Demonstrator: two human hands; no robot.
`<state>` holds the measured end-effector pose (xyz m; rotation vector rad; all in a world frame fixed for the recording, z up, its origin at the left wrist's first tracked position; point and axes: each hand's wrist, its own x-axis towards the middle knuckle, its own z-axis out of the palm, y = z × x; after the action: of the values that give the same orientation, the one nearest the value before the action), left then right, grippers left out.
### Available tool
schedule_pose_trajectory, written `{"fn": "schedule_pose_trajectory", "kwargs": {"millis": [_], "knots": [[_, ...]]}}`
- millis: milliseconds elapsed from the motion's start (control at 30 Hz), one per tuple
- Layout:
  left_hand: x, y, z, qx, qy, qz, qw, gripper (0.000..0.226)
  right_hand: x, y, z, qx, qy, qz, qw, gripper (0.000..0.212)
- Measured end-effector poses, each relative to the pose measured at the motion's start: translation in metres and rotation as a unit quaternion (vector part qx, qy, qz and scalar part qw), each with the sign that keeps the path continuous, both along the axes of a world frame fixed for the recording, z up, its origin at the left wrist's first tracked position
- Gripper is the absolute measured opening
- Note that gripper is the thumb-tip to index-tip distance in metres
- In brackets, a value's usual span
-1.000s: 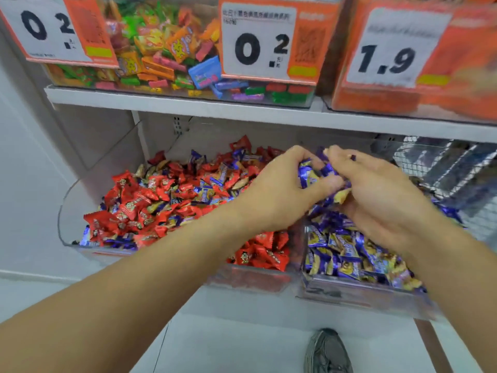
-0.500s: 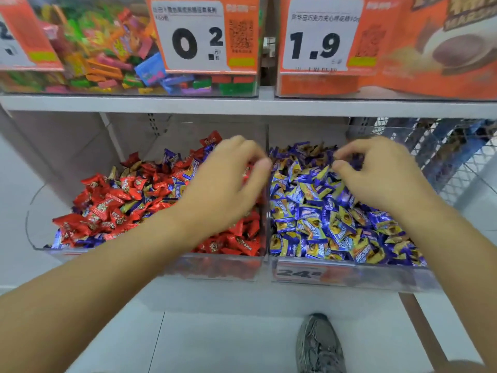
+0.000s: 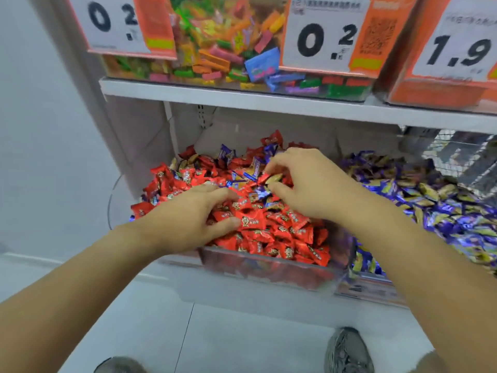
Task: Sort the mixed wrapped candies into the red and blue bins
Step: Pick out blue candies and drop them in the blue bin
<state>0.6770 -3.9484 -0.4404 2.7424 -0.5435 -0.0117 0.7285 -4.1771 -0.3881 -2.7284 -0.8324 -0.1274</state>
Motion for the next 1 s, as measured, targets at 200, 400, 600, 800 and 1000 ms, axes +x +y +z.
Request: {"fn": "schedule_pose_trajectory", "kwargs": {"millis": [200,400,600,800,1000], "knots": [[0.0,0.009,0.011,-0.076,-0.049,0.032,0.995,0.049,0.024,0.019,-0.025,-0.144,0.115,0.011,0.983,0.061],[0.043,-0.013,0.032,-0.088,-0.08,0.078,0.99,0.021,0.03,0.016,-0.029,-0.101,0.082,0.012,0.991,0.03],[0.078,-0.025,0.018,-0.009,0.01,0.079,0.997,0.056,0.032,-0.004,-0.004,0.097,0.053,-0.044,0.993,0.019],[0.083,-0.004,0.014,-0.118,0.024,0.129,0.984,0.019,0.044,0.002,-0.003,0.091,0.147,-0.044,0.984,0.017],[0.084,0.006,0.017,-0.108,0.028,0.085,0.99,0.009,0.046,0.007,0.003,0.103,0.181,-0.031,0.978,0.012]]}}
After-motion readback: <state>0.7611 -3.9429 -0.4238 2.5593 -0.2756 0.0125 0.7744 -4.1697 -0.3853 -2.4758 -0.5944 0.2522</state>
